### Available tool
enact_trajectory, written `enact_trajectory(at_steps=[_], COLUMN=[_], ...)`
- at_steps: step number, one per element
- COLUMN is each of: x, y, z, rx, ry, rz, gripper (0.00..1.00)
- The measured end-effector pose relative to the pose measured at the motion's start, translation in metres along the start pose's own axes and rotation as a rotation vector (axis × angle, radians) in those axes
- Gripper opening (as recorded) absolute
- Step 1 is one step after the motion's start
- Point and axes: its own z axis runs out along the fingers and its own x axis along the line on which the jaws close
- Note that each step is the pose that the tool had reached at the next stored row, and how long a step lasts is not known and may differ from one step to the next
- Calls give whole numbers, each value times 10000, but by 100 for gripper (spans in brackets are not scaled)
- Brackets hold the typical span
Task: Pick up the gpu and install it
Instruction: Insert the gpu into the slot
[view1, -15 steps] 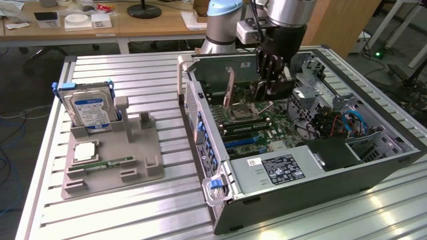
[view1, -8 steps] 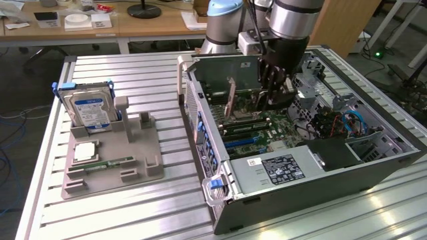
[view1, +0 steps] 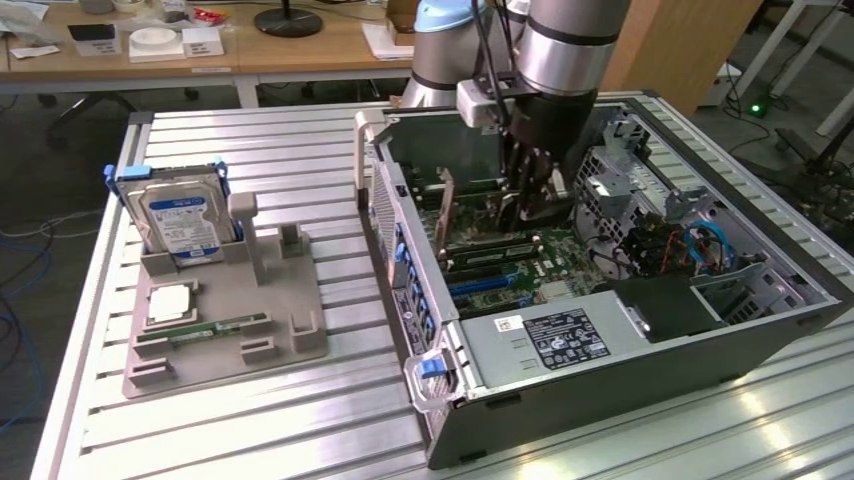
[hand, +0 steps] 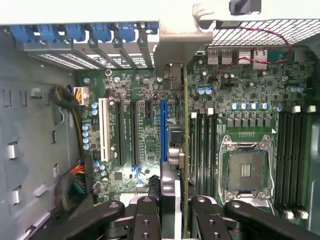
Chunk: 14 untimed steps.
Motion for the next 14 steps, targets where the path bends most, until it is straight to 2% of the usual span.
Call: enact_trajectory(at_steps=[11,14], x=[-1,0], y=[37,94], z=[199,251], rx=[1,1], ry=[-1,-4], rz=[-30,-96], gripper=[29,29])
